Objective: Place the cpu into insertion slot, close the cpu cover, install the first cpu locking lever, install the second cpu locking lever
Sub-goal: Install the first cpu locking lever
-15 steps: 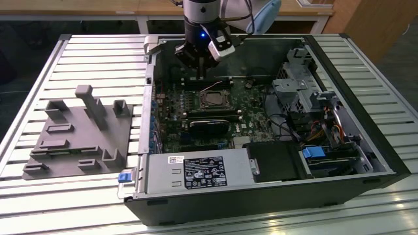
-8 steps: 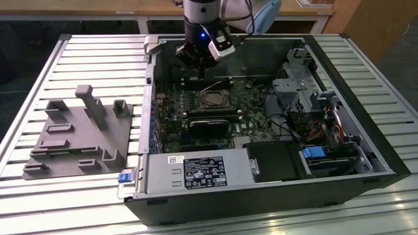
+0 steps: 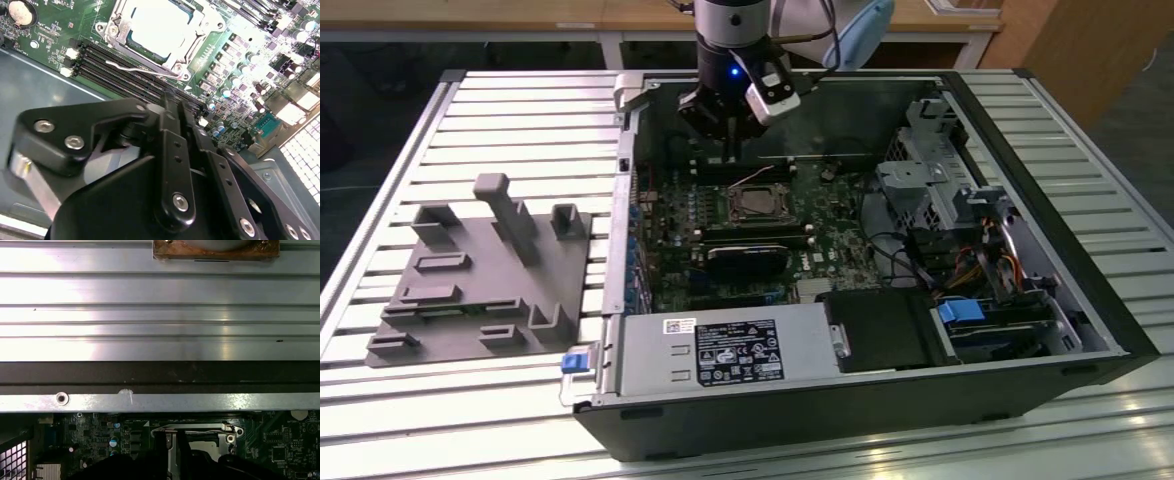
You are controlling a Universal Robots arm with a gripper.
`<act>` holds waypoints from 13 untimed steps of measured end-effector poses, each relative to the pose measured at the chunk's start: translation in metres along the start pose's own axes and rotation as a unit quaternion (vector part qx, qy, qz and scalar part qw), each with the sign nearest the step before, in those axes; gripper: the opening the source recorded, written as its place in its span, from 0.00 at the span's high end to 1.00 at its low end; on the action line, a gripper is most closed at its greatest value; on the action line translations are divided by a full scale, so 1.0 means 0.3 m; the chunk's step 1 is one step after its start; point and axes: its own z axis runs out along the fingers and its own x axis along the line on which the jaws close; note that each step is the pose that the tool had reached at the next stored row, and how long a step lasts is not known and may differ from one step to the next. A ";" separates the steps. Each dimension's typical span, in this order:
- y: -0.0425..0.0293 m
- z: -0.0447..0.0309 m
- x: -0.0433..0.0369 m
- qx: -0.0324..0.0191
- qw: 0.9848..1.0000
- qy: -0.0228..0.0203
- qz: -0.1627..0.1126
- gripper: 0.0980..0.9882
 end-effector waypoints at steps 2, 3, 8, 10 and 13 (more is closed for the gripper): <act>0.000 0.000 0.000 0.000 1.000 0.000 0.000 0.78; 0.000 0.000 0.000 0.000 1.000 0.000 0.000 0.78; 0.000 0.000 0.000 0.000 1.000 0.000 0.000 0.73; 0.000 0.000 -0.001 0.001 1.000 0.000 0.000 0.87; 0.000 0.000 0.000 0.001 1.000 0.000 0.000 0.99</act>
